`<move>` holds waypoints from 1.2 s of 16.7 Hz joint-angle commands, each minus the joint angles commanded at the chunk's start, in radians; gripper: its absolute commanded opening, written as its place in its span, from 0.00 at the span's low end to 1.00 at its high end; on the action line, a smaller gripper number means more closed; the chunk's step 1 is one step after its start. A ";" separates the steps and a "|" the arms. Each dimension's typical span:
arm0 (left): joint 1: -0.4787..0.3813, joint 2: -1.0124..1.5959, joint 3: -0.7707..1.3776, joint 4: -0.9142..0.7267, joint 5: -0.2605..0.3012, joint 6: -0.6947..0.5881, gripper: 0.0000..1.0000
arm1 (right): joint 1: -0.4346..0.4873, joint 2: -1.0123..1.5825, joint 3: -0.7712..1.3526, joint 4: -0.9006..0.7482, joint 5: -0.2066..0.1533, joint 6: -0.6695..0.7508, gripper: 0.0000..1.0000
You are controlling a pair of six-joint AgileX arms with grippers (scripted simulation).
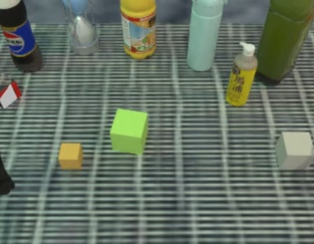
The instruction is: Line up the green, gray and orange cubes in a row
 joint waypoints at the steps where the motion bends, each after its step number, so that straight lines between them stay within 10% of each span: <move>1: 0.000 0.000 0.000 0.000 0.000 0.000 1.00 | 0.000 0.000 0.000 0.000 0.000 0.000 1.00; 8: -0.042 0.221 0.194 -0.137 0.002 -0.038 1.00 | 0.000 0.000 0.000 0.000 0.000 0.000 1.00; 20: -0.209 1.402 0.970 -0.745 -0.001 -0.192 1.00 | 0.000 0.000 0.000 0.000 0.000 0.000 1.00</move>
